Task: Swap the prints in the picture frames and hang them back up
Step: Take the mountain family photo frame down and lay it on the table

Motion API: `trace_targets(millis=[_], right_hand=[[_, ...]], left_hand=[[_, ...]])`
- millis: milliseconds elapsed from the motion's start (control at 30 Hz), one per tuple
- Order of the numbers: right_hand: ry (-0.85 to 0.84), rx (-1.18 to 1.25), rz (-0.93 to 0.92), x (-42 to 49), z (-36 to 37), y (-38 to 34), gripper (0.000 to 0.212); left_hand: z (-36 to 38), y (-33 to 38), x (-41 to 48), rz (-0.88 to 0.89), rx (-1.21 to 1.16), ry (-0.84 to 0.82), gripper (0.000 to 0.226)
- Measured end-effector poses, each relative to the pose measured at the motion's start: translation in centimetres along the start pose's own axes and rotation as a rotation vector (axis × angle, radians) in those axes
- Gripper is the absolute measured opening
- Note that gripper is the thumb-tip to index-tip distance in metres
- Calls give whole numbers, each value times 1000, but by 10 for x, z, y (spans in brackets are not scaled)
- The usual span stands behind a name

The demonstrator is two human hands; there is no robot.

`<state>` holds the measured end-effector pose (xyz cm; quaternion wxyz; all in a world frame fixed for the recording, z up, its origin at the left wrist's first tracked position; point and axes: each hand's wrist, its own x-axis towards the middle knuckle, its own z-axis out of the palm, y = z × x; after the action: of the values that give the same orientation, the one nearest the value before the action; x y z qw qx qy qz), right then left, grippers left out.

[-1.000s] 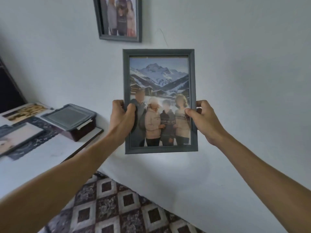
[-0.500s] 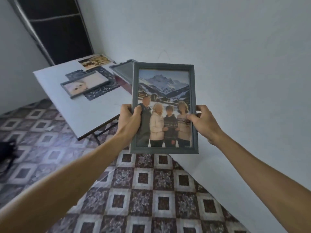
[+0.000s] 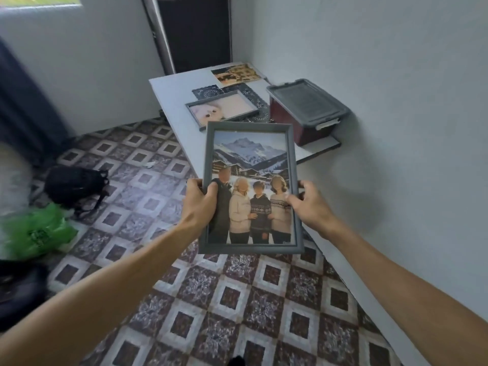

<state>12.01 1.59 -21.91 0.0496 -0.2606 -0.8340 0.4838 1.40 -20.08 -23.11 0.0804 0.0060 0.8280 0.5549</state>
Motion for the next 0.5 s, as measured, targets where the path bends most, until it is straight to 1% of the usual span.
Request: trace_targets(millis=[100,300,500], right_hand=[[-74,-39,-12,20,31,-12,29],[-160,-91,-70,68,82,-36,17],[-253,-98,-112,132,131,-66,19]], left_hand=[[-24,-14,17,-11,9,48,22],[-60,-39,55,-88,-24,126,22],[-84,-57,112,-166,-22,209,22]])
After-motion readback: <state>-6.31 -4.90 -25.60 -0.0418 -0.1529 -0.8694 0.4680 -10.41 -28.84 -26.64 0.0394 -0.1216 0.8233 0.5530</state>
